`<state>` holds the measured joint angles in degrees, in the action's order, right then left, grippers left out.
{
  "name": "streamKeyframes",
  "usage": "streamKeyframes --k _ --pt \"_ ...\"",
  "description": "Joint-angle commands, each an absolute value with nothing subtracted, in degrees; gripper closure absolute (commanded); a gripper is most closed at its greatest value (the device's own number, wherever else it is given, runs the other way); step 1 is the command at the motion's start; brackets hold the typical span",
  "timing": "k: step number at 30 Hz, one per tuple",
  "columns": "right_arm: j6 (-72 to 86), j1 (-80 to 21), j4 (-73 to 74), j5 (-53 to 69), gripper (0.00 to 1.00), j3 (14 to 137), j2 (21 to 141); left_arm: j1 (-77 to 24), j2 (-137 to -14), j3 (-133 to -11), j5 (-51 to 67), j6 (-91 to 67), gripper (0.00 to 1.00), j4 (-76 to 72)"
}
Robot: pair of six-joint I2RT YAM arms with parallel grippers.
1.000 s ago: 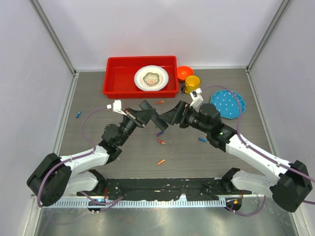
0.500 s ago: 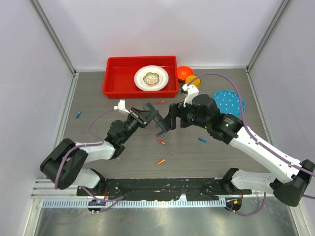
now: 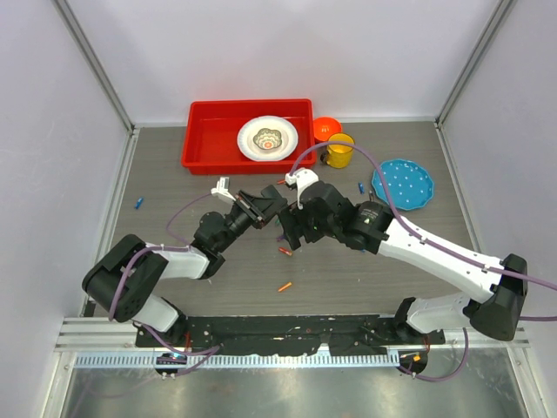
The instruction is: Load the batteries into the remote control
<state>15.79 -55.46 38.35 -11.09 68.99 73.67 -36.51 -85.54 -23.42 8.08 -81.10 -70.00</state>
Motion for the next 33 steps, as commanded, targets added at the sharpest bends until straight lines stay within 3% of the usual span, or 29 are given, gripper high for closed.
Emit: streamKeyframes --k 1,33 --pt "14.4 -55.9 38.2 -13.8 0.14 71.1 74.1 -36.3 -83.8 -25.2 9.5 -81.4 1.00 -72.7" --pt "13.8 -56.2 37.5 -12.8 0.50 69.9 75.4 -36.3 -83.6 -24.6 9.3 -80.7 1.00 -73.6"
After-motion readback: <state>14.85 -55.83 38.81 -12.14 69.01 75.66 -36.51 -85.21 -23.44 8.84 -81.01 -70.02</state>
